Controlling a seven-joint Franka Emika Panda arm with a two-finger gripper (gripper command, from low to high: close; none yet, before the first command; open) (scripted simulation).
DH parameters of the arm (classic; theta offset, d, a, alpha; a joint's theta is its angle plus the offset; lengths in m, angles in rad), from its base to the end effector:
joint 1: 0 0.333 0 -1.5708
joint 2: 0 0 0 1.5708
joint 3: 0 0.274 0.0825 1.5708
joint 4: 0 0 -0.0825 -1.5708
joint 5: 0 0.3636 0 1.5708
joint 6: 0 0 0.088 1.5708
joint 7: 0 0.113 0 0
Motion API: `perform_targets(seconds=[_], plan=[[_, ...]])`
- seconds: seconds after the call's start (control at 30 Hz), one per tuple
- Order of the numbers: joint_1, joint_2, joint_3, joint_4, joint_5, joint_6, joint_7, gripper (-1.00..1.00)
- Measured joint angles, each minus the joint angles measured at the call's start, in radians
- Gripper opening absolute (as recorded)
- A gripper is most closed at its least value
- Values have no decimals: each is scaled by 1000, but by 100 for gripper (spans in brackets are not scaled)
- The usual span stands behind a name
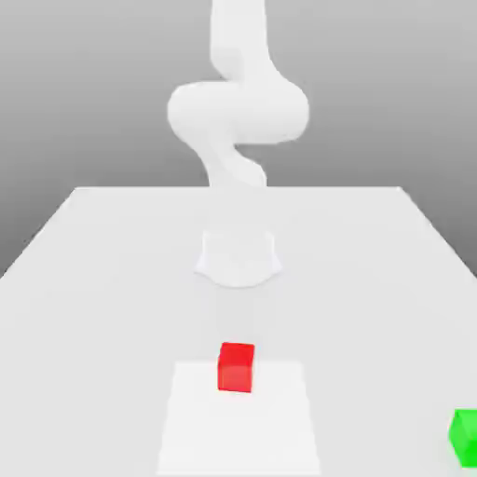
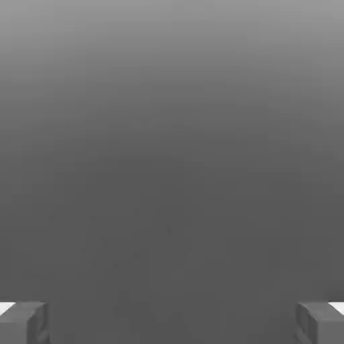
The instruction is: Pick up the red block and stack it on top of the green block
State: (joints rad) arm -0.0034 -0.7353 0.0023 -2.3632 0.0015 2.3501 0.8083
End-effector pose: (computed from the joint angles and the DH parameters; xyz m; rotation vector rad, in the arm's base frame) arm 0.3858 -0.0002 0.6265 -2.4860 1.0658 -0.9396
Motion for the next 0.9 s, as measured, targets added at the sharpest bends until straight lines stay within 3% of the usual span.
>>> perform_targets(seconds=[0.57, 0.8, 0.83, 0.9], plan=[[-22, 600, 16, -514, 4, 446, 79, 0], [-16, 902, 5, -514, -13, 694, 97, 0], [-14, 923, 4, -511, -14, 712, 98, -100], [-14, 923, 4, -511, -14, 712, 98, -100]])
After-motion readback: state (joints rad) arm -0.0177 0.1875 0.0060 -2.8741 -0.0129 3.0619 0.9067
